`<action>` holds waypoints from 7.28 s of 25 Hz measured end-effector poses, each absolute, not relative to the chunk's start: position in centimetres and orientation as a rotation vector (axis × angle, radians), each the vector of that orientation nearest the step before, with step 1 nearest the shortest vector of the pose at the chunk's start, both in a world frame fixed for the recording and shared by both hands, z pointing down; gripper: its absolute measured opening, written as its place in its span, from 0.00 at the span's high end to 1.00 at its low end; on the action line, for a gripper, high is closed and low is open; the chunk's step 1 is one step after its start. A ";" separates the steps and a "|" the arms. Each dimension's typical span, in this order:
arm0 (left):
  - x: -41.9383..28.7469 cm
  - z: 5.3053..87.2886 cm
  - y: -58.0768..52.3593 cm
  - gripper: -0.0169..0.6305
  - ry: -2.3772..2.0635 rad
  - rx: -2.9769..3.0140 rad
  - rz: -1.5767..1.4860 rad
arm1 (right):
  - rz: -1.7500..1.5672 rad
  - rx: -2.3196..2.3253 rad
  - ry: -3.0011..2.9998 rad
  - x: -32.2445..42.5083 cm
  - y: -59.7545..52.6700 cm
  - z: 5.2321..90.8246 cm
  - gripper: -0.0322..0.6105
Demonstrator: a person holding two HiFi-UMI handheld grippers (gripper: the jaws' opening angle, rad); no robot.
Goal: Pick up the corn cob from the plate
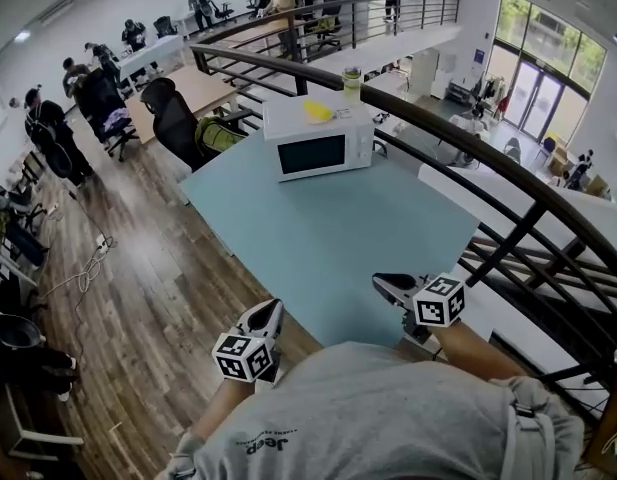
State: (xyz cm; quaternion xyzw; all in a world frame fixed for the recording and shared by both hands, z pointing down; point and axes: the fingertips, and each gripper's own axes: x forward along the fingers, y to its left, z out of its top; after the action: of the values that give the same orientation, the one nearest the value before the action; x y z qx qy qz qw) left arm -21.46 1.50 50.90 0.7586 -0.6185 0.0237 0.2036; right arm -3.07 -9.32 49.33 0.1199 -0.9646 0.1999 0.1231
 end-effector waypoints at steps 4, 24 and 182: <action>-19.3 50.2 -2.6 0.95 -1.760 2.076 0.077 | 0.635 0.290 -2.832 -2.1 -15.2 50.2 0.93; -23.5 53.5 -12.1 0.95 -1.630 2.109 0.177 | 0.703 0.271 -2.789 -9.6 -22.1 54.5 0.93; -39.9 40.5 -52.7 0.95 -1.904 2.339 -0.017 | -0.265 0.605 -2.443 -37.9 -68.1 45.0 0.56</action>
State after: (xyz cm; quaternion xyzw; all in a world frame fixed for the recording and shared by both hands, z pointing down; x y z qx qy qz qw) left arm -39.88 -52.68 40.46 0.7741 -0.6300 -0.0055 0.0627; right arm -37.89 -68.11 45.00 0.2281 -0.9207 -0.0997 0.3007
